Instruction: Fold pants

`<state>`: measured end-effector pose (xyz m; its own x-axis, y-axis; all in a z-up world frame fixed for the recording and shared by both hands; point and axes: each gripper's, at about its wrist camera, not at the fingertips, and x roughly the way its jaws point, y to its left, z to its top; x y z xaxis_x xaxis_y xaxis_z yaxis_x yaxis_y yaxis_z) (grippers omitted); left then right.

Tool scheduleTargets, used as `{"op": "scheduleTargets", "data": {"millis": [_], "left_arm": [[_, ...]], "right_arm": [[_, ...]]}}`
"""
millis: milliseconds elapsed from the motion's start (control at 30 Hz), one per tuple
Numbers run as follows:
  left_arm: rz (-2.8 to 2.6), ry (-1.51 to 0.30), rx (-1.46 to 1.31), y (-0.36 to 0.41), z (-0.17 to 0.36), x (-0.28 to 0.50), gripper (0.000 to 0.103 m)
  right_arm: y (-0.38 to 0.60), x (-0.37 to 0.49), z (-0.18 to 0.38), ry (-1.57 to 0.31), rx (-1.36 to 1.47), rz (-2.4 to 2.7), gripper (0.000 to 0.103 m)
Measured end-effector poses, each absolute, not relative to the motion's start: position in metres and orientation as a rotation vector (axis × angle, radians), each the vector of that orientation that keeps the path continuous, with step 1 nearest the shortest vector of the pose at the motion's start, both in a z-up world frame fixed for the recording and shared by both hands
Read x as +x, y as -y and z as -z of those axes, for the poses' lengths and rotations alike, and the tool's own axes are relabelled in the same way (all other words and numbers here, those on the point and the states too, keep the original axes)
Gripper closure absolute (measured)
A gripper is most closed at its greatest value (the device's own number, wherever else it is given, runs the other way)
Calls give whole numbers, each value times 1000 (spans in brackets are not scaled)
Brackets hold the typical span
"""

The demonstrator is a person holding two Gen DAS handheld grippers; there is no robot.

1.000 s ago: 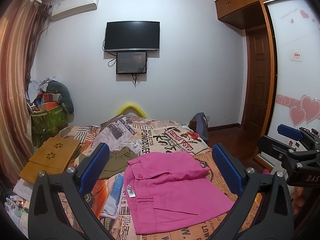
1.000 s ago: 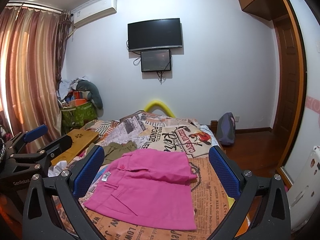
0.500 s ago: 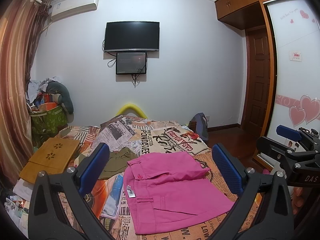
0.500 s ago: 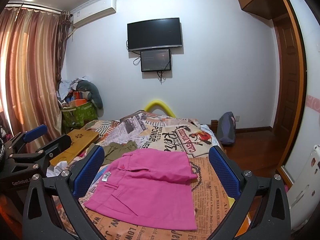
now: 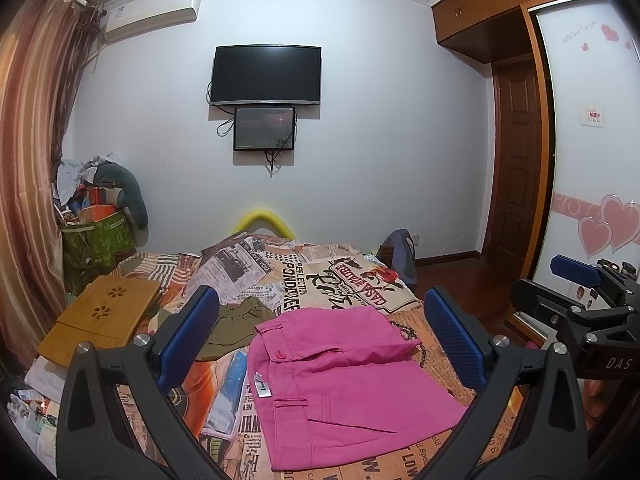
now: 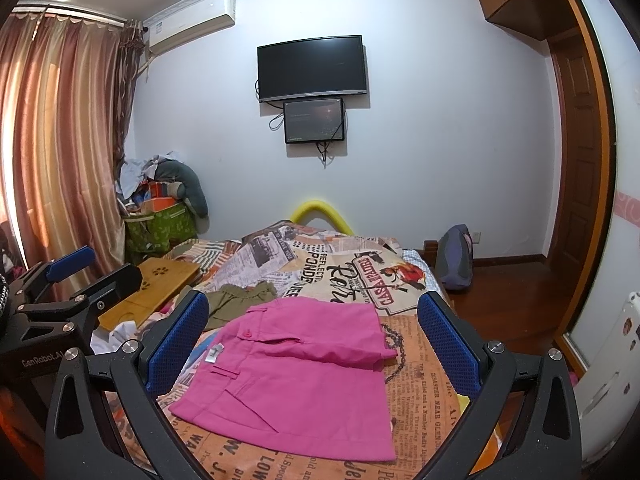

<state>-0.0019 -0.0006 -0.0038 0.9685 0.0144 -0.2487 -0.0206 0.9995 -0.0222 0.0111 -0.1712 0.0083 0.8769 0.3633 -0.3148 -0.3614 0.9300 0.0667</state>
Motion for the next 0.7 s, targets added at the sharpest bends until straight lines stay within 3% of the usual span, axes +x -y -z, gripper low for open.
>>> {"op": "scheduleTargets", "data": {"millis": [433,700], "left_arm": [[-17,-286,-22,-4,11,11,0],[-17,-483,-58,-32,50,73,0]], "right_arm": [[170,30,8,-371,3,-373,0],[181,79,60,-508,11,-340,0]]}}
